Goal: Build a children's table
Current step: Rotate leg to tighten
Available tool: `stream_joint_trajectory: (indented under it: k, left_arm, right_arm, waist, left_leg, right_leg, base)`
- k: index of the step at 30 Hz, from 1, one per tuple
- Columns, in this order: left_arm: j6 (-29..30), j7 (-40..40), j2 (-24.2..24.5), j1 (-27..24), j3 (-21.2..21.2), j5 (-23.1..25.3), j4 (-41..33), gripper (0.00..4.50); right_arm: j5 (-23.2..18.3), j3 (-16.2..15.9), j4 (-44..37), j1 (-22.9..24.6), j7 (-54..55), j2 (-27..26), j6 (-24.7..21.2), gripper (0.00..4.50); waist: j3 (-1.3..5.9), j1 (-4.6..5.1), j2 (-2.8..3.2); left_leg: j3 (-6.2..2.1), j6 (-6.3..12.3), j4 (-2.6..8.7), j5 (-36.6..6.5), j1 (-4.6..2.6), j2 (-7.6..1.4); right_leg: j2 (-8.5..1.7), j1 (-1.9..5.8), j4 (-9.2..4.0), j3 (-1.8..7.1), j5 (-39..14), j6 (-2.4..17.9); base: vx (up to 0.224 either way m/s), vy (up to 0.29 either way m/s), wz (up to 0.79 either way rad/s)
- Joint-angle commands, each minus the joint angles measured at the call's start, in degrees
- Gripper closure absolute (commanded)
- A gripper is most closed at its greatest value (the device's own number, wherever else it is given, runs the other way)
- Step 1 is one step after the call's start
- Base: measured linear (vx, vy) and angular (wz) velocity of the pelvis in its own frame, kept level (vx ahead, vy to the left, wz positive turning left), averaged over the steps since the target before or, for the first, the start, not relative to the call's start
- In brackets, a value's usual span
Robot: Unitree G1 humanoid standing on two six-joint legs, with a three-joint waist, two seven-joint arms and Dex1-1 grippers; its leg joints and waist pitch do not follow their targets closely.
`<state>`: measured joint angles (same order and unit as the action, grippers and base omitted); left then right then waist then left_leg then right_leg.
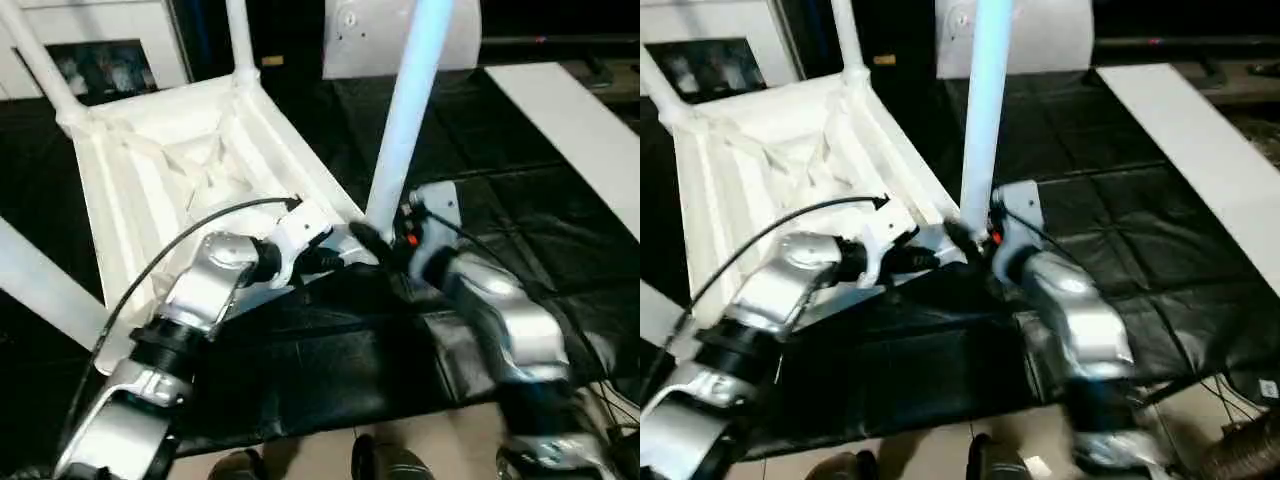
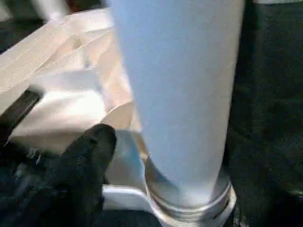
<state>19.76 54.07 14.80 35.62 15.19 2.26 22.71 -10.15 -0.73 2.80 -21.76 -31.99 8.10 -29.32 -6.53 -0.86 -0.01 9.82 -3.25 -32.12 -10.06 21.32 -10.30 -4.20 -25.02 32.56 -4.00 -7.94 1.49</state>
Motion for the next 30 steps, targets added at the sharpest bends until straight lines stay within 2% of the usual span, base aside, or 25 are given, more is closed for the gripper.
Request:
stream_joint_trajectory:
  k: [1,2,4,5,7,8,9,11,13,16,17,18,19,23,30]
  left_arm:
    - [-3.63,4.92,1.18,-1.13,2.52,-0.45,-1.52,4.50]
    - [-6.28,7.82,2.56,-1.85,3.14,-0.77,-1.97,4.50]
    - [-7.20,9.61,3.65,-2.40,3.49,-0.93,-2.39,4.50]
    - [-10.16,12.36,5.50,-3.14,4.40,-0.98,-2.77,4.50]
    - [-13.07,16.24,7.53,-3.96,5.06,-1.80,-3.01,4.50]
    - [-13.39,16.69,7.74,-4.04,5.12,-1.93,-3.02,4.50]
    - [-14.34,18.44,8.42,-4.31,5.25,-2.55,-3.11,4.50]
    - [-15.80,20.69,9.44,-4.60,5.62,-3.36,-3.21,4.50]
    - [-18.37,24.19,11.30,-4.70,6.56,-3.48,-2.99,4.50]
    - [-20.90,27.24,12.61,-4.53,7.24,-3.43,-2.20,4.50]
    - [-21.58,28.38,13.08,-4.46,7.55,-3.55,-2.24,4.50]
    - [-21.87,28.92,13.27,-4.43,7.69,-3.72,-2.29,4.50]
    - [-22.12,30.08,13.56,-4.48,7.93,-4.27,-2.68,4.50]
    - [-22.77,32.03,13.82,-4.74,8.34,-4.96,-3.37,4.50]
    - [-24.29,34.11,14.24,-4.91,9.18,-5.41,-3.25,4.50]
  right_arm:
    - [-1.76,-2.29,-1.33,1.09,-6.26,1.91,1.76,0.38]
    - [-1.99,-2.06,-1.33,1.56,-8.97,4.11,2.98,0.32]
    - [-2.33,-2.01,-1.23,1.86,-11.55,5.93,3.94,0.32]
    - [-3.16,-2.10,-1.08,2.24,-15.09,8.38,5.13,0.32]
    - [-4.33,-2.36,-0.78,2.58,-19.94,11.27,6.35,0.32]
    - [-4.48,-2.41,-0.73,2.61,-20.49,11.60,6.52,0.32]
    - [-4.64,-2.96,-0.40,2.71,-22.89,12.97,7.37,0.32]
    - [-4.70,-3.82,0.32,2.82,-26.38,14.81,8.85,0.32]
    - [-5.86,-5.29,0.93,2.78,-33.00,17.43,9.84,0.32]
    - [-7.03,-6.80,1.45,2.43,-38.39,19.42,10.26,0.32]
    - [-6.68,-7.82,1.92,2.15,-40.21,20.27,11.51,0.32]
    - [-6.62,-8.30,2.15,2.01,-41.06,20.63,11.95,0.32]
    - [-6.84,-9.22,2.42,1.76,-42.85,21.12,12.06,0.32]
    - [-7.19,-10.31,3.20,1.28,-44.97,20.99,11.71,0.70]
    - [-7.28,-11.63,6.27,-0.07,-46.69,20.14,12.28,1.21]
  waist:
    - [4.79,-0.67,0.06]
    - [4.56,-0.83,0.05]
    - [4.28,-1.13,0.12]
    - [4.03,-1.45,0.23]
    - [3.78,-1.76,0.19]
    - [3.76,-1.89,0.18]
    - [3.78,-1.96,-0.04]
    - [3.86,-2.22,0.08]
    - [3.97,-2.50,-0.11]
    - [4.13,-2.74,-0.05]
    - [4.16,-2.81,-0.31]
    - [4.21,-2.92,-0.21]
    - [4.24,-2.97,-0.37]
    - [4.27,-3.34,-0.33]
    - [4.13,-3.82,-0.45]
  left_leg:
    - [-0.24,8.11,2.35,-3.01,-0.02,-1.93]
    - [-0.12,8.09,2.40,-4.91,-0.19,-2.02]
    - [-0.17,7.39,2.55,-7.10,-0.26,-2.16]
    - [-0.20,5.73,2.82,-10.14,-0.70,-2.38]
    - [-0.12,4.58,2.96,-12.60,-1.23,-2.54]
    - [-0.20,4.05,3.12,-12.49,-1.03,-2.62]
    - [-0.13,3.97,3.12,-12.57,-1.04,-2.57]
    - [-0.14,3.80,3.09,-12.38,-1.11,-2.68]
    - [-0.13,4.24,3.00,-12.07,-1.03,-2.68]
    - [-0.08,5.04,2.85,-10.42,-0.85,-2.73]
    - [0.00,5.59,2.74,-9.53,-0.67,-2.75]
    - [-0.05,5.68,2.68,-9.23,-0.64,-2.76]
    - [0.00,5.92,2.64,-8.59,-0.58,-2.74]
    - [0.03,6.40,2.55,-7.84,-0.54,-2.79]
    - [-0.02,5.25,2.71,-9.15,-0.61,-2.85]
  right_leg:
    - [-3.63,4.84,-1.95,2.81,-0.55,15.57]
    - [-3.66,4.69,-2.32,2.81,-3.37,15.50]
    - [-3.74,4.61,-2.63,2.79,-7.40,14.87]
    - [-3.77,4.25,-3.22,2.79,-13.60,13.56]
    - [-3.69,3.81,-3.62,2.90,-17.45,12.29]
    - [-3.71,3.99,-3.45,2.94,-17.99,11.81]
    - [-3.67,3.91,-3.57,2.93,-18.36,11.58]
    - [-3.70,3.76,-3.34,3.02,-17.75,11.67]
    - [-3.72,3.90,-3.11,2.99,-16.45,12.03]
    - [-3.72,3.96,-2.74,2.99,-13.94,12.85]
    - [-3.76,4.03,-2.57,2.98,-12.85,13.36]
    - [-3.82,4.06,-2.41,2.93,-12.59,13.54]
    - [-3.80,4.10,-2.32,2.95,-11.98,13.75]
    - [-3.81,4.03,-2.20,2.89,-11.79,14.14]
    - [-3.85,3.94,-2.48,2.90,-14.86,13.05]
  base:
    - [0.000,0.000,0.00]
    - [0.000,0.000,0.00]
    - [0.000,0.000,0.00]
    - [0.000,0.000,0.00]
    - [0.000,0.000,0.00]
    - [0.000,0.000,0.00]
    - [0.000,0.000,0.00]
    - [0.000,0.000,0.00]
    - [0.000,0.000,0.00]
    - [0.000,0.000,0.00]
    - [0.000,0.000,0.00]
    - [0.000,0.000,0.00]
    - [0.000,0.000,0.00]
    - [0.000,0.000,0.00]
    - [0.000,0.000,0.00]
